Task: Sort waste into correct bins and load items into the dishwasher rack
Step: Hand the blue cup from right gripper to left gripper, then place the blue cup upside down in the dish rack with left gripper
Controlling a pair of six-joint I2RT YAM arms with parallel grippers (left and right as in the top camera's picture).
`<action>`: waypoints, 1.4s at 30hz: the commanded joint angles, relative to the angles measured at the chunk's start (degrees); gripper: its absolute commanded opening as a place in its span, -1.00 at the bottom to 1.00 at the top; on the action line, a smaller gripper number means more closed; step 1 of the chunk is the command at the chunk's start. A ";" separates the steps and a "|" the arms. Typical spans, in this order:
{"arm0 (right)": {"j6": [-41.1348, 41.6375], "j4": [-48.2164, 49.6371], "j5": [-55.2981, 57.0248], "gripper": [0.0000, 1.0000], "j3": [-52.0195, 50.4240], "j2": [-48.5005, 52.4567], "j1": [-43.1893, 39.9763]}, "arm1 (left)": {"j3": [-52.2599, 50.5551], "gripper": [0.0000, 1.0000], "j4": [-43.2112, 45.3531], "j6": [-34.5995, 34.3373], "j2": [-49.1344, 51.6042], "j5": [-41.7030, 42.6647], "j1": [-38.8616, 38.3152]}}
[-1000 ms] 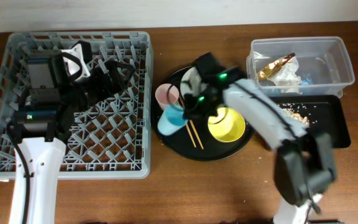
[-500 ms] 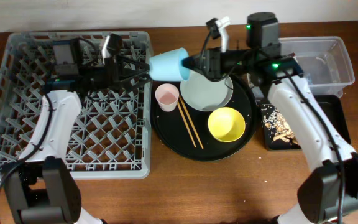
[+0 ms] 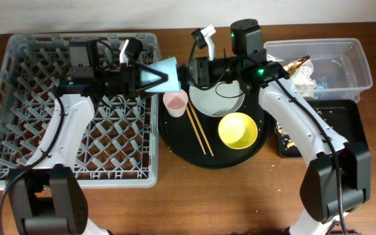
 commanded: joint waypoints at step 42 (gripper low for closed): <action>-6.80 -28.35 18.18 0.97 0.09 0.04 -12.04 | 29.53 -0.14 -55.63 20.15 2.38 -89.96 -7.30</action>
